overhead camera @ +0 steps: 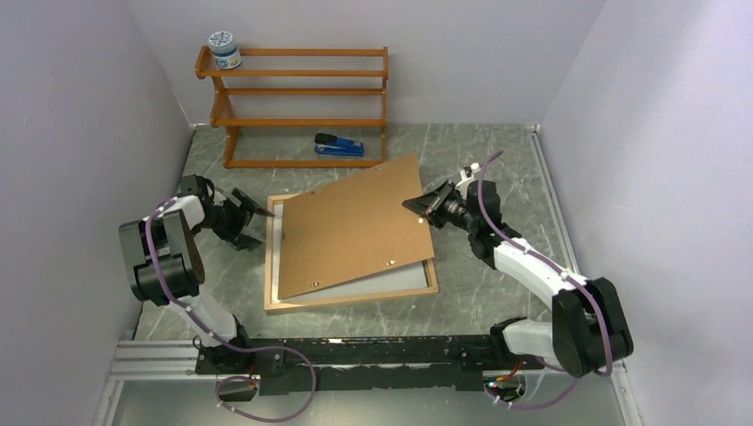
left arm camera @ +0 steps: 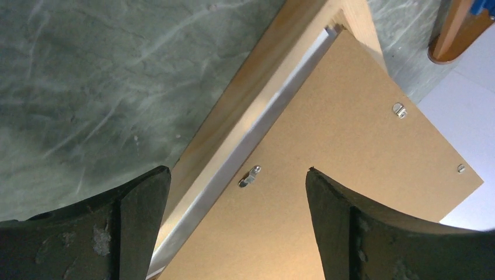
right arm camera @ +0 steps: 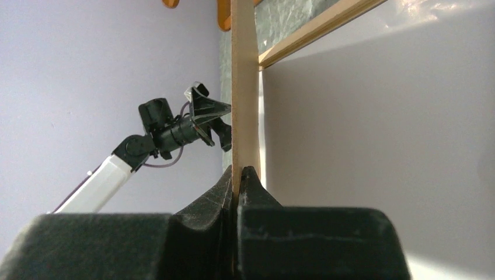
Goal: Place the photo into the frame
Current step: Place the photo frame item in the photo frame.
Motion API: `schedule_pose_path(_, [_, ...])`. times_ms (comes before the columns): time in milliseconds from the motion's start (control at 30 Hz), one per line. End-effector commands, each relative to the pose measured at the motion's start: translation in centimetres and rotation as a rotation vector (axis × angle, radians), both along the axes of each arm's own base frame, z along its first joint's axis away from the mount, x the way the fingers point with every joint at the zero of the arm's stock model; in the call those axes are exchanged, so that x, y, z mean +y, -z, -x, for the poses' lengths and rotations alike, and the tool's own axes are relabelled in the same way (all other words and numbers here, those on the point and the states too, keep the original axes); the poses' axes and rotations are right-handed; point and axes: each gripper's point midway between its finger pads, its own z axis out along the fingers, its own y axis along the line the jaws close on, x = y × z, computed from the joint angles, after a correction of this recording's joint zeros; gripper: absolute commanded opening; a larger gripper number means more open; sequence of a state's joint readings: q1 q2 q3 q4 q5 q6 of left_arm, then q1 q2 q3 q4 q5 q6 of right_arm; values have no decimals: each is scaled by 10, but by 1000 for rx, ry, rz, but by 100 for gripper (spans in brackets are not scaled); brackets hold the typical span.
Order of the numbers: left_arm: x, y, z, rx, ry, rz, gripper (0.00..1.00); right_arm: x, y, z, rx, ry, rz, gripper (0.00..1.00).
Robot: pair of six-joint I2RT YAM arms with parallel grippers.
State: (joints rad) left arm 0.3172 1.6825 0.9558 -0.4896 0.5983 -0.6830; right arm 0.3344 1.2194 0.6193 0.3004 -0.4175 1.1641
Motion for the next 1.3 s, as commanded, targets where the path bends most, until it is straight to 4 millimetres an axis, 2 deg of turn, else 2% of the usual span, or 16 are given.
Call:
schedule_pose_path(0, [0, 4, -11, -2, 61, 27, 91, 13, -35, -9, -134, -63, -97, 0])
schedule_pose_path(267, [-9, 11, -24, -16, 70, 132, 90, 20, -10, -14, -127, -113, -52, 0])
schedule_pose_path(567, [-19, 11, -25, -21, 64, 228, 89, 23, 25, -11, -27, -143, -32, 1])
schedule_pose_path(667, [-19, 10, -26, -24, 64, 232, 89, 21, 34, -10, -7, -143, -6, 12])
schedule_pose_path(767, [-18, 10, -26, -21, 67, 225, 89, 19, 41, -10, 12, -141, 39, 30])
schedule_pose_path(900, [-15, 9, -25, -14, 73, 196, 89, 16, 51, -7, 41, -164, 106, 47])
schedule_pose_path(967, [-13, 8, -25, -12, 77, 176, 89, 17, 56, -6, 51, -180, 130, 58])
schedule_pose_path(1167, [-11, 8, -24, -26, 76, 144, 89, 13, 71, -6, 79, -234, 242, 80])
schedule_pose_path(1267, [-11, 10, -22, -21, 76, 146, 89, 12, 76, -8, 94, -268, 296, 87])
